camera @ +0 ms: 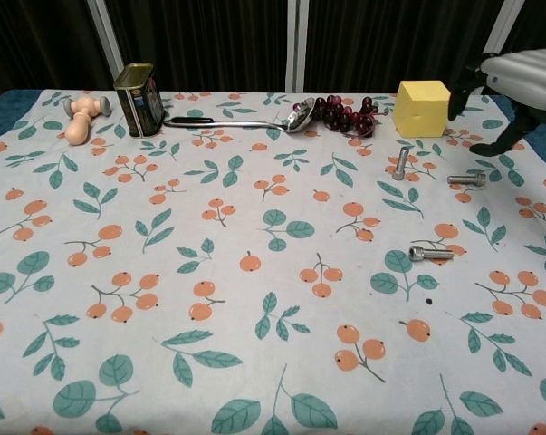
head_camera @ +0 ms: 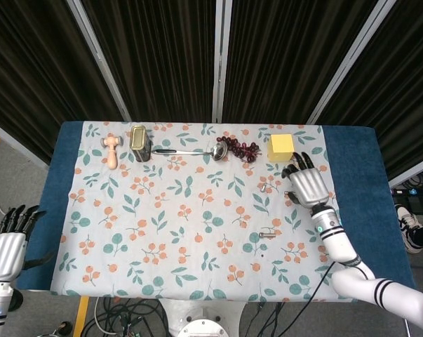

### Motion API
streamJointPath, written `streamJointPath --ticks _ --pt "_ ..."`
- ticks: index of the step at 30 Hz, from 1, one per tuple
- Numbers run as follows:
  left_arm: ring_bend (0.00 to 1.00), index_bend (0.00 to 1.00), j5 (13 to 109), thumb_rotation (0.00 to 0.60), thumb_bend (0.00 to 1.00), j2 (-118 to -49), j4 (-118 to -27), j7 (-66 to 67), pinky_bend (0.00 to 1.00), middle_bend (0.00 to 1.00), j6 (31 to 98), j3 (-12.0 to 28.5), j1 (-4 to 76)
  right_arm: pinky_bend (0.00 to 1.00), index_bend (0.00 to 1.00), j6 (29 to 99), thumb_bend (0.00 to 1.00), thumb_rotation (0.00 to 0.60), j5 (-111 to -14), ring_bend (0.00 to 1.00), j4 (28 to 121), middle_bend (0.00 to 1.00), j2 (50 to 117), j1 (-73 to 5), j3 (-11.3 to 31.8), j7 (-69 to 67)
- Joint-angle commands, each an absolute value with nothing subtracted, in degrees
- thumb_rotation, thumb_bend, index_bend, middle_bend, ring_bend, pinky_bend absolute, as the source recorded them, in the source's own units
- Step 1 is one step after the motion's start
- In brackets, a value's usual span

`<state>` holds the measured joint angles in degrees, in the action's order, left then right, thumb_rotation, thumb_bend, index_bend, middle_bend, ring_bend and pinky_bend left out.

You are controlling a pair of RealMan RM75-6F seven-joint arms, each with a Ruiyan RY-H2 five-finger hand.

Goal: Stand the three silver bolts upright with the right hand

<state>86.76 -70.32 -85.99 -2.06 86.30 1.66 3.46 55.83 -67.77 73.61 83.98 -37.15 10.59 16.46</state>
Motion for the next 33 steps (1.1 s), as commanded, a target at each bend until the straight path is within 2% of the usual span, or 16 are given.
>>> streamJointPath --ticks 1,4,7,18,33 --pt "0.01 0.17 86.89 0.600 0.00 -70.27 -86.27 -1.77 0.00 0.11 86.37 1.62 3.49 0.00 0.42 52.76 0.15 0.600 -65.55 0.00 72.55 0.25 83.58 -36.35 9.93 17.23" --pt "0.01 0.18 86.75 0.600 0.00 -70.19 -86.44 -1.64 0.00 0.11 86.46 1.66 3.43 0.00 0.45 52.23 0.15 0.600 -65.76 0.00 69.60 0.18 85.99 -36.92 8.84 19.20" --pt "0.01 0.18 86.67 0.600 0.00 -70.14 -86.46 -1.69 0.00 0.11 86.40 1.59 3.38 0.00 0.46 52.45 0.17 0.600 -65.69 0.00 66.35 0.16 88.65 -37.44 8.87 19.81" --pt "0.01 0.17 86.38 0.600 0.00 -70.39 -85.85 -2.55 0.00 0.11 86.37 1.48 3.17 0.00 0.47 50.46 0.20 0.600 -64.64 0.00 57.37 0.15 94.71 -39.60 10.08 19.94" --pt "0.01 0.18 86.20 0.600 0.00 -70.61 -85.39 -3.12 0.00 0.11 86.38 1.43 2.98 0.00 0.51 47.24 0.27 0.600 -63.14 0.00 54.22 0.18 96.82 -40.71 10.32 20.48"
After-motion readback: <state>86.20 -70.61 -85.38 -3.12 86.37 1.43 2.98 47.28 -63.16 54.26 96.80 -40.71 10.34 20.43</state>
